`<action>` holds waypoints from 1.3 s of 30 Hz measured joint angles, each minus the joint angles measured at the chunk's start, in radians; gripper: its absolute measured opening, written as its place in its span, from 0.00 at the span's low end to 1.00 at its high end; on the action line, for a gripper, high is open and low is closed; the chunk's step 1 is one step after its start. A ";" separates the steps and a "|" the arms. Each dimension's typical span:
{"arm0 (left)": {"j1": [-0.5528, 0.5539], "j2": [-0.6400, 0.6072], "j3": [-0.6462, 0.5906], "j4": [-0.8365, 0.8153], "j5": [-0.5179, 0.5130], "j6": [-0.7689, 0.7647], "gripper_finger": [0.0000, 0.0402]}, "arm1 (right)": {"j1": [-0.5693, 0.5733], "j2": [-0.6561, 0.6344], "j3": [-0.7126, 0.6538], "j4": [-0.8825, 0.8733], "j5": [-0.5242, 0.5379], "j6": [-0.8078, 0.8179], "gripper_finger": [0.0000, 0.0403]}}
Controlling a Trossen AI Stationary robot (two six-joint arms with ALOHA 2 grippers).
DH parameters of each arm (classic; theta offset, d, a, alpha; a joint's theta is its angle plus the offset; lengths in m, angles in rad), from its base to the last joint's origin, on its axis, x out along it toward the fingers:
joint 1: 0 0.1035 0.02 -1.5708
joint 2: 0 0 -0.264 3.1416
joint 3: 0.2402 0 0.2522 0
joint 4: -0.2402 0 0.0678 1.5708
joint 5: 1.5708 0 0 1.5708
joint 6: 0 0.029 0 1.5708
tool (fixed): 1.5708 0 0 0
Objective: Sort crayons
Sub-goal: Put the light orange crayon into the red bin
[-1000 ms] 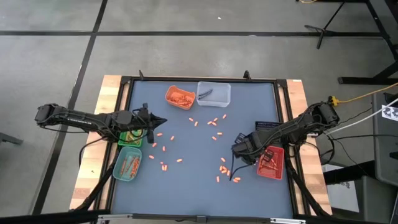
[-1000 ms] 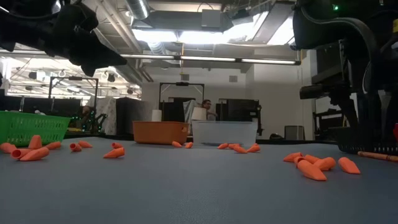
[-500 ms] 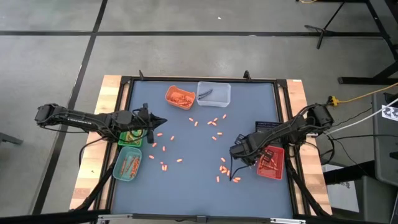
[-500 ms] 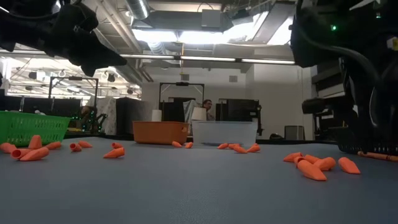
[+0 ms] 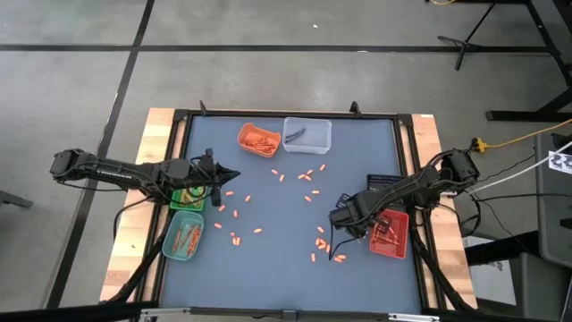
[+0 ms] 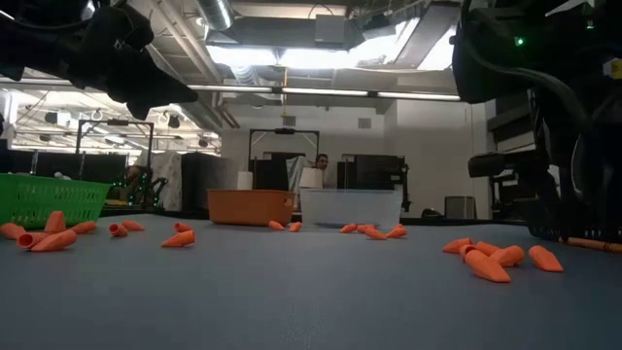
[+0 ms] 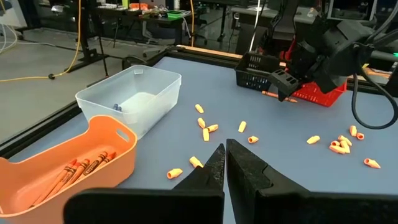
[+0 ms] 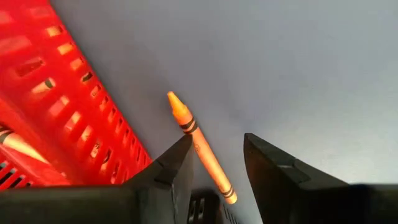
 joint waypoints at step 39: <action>-0.002 -0.145 0.000 -0.023 0.112 0.102 0.00 | 0.000 0.045 0.001 0.068 0.090 -0.027 0.11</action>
